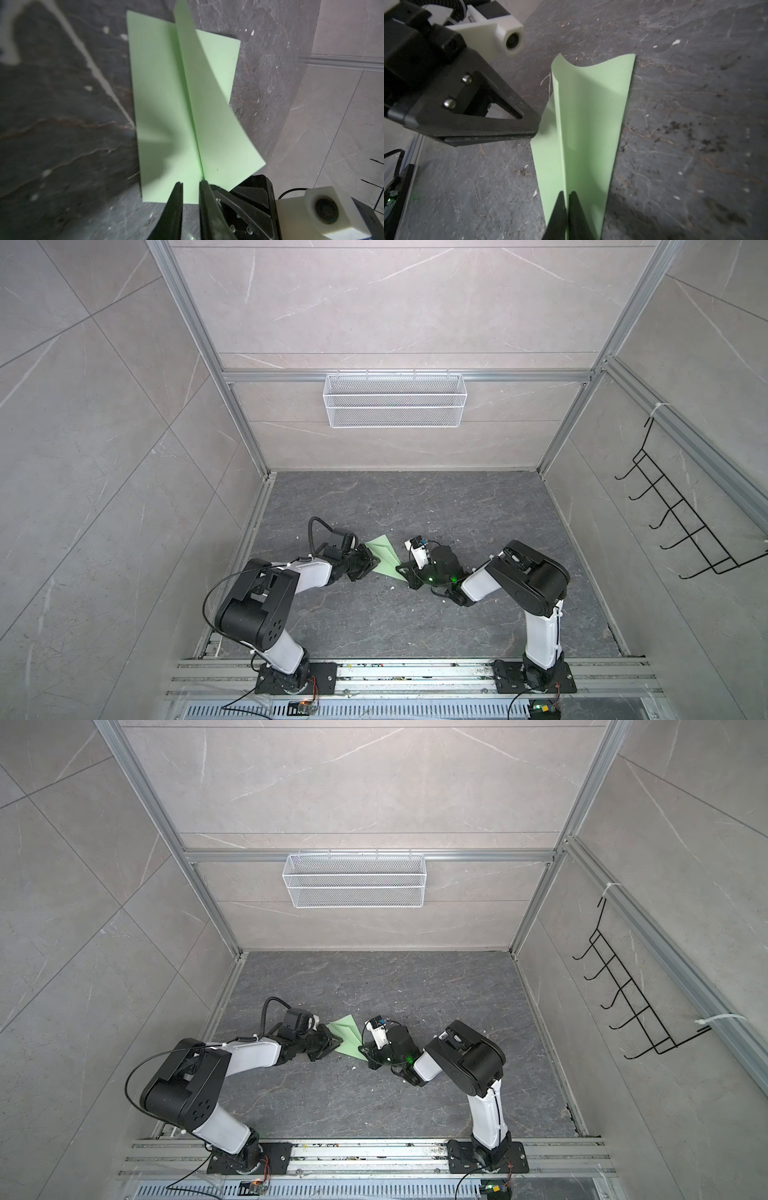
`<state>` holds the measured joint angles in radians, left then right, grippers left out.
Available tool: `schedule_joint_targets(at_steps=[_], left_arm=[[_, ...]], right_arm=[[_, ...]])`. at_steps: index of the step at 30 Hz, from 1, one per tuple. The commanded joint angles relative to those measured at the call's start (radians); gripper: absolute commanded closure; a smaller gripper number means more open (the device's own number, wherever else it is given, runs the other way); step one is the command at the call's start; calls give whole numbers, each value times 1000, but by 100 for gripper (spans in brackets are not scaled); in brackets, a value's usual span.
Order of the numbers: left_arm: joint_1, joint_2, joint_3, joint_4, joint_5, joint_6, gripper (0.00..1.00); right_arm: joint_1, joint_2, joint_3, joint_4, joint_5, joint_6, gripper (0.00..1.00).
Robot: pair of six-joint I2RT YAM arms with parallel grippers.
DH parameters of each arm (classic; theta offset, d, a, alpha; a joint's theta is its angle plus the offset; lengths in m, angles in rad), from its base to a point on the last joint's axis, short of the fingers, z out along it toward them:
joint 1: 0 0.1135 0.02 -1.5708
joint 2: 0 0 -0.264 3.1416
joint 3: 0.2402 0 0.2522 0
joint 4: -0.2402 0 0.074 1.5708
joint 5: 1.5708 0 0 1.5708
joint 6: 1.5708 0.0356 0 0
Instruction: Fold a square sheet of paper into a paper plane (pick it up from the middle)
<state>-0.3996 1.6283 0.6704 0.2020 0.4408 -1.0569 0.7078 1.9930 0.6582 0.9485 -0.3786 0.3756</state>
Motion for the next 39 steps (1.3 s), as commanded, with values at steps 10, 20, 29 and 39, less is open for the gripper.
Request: schedule_joint_targets(at_steps=[10, 20, 29, 39], left_arm=[[-15, 103, 83, 36, 54, 21, 80], [-28, 139, 106, -2, 64, 33, 65], [-29, 129, 103, -88, 20, 55, 65], [-29, 123, 110, -87, 33, 72, 65]], right_arm=[[-5, 16, 36, -99, -55, 12, 82], [-20, 17, 41, -153, -35, 83, 85], [-57, 7, 92, -266, -130, 181, 92], [-99, 31, 184, -419, -231, 258, 96]])
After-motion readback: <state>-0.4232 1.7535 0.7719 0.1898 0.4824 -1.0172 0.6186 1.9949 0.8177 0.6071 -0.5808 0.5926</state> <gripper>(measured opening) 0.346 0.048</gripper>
